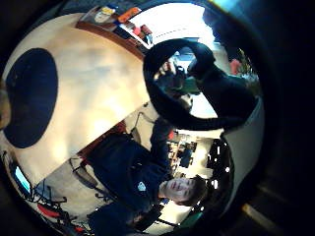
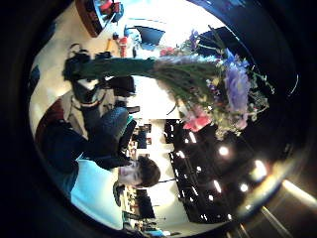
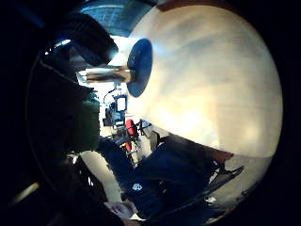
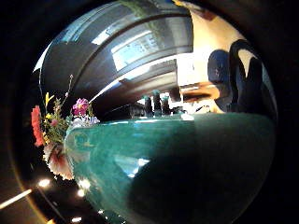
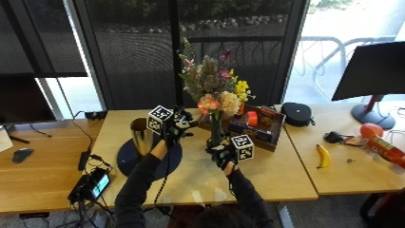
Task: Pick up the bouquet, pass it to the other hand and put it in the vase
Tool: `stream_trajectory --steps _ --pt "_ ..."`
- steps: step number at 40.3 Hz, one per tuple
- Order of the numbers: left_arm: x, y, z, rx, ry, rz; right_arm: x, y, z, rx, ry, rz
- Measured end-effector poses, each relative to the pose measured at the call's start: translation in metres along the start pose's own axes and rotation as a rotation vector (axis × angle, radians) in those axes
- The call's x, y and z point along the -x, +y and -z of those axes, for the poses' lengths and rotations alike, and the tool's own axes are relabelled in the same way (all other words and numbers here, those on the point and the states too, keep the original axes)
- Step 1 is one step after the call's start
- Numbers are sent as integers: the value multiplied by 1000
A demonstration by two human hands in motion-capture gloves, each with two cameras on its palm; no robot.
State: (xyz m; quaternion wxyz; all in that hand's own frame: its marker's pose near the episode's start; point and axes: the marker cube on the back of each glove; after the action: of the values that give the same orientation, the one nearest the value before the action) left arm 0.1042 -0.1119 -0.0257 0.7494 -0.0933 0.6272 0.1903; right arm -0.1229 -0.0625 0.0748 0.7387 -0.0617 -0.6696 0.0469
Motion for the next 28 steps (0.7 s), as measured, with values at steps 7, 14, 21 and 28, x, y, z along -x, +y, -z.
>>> stream_trajectory --steps 7,14,21,28 --pt "3 3 -20 88 -43 -9 -3 4 -39 100 16 3" --pt "-9 15 -43 114 6 7 -8 0 -64 141 46 16" --pt "-3 5 -50 65 31 3 -6 2 -84 169 50 35" --pt "4 -1 -51 -10 51 17 -6 2 -87 170 60 45"
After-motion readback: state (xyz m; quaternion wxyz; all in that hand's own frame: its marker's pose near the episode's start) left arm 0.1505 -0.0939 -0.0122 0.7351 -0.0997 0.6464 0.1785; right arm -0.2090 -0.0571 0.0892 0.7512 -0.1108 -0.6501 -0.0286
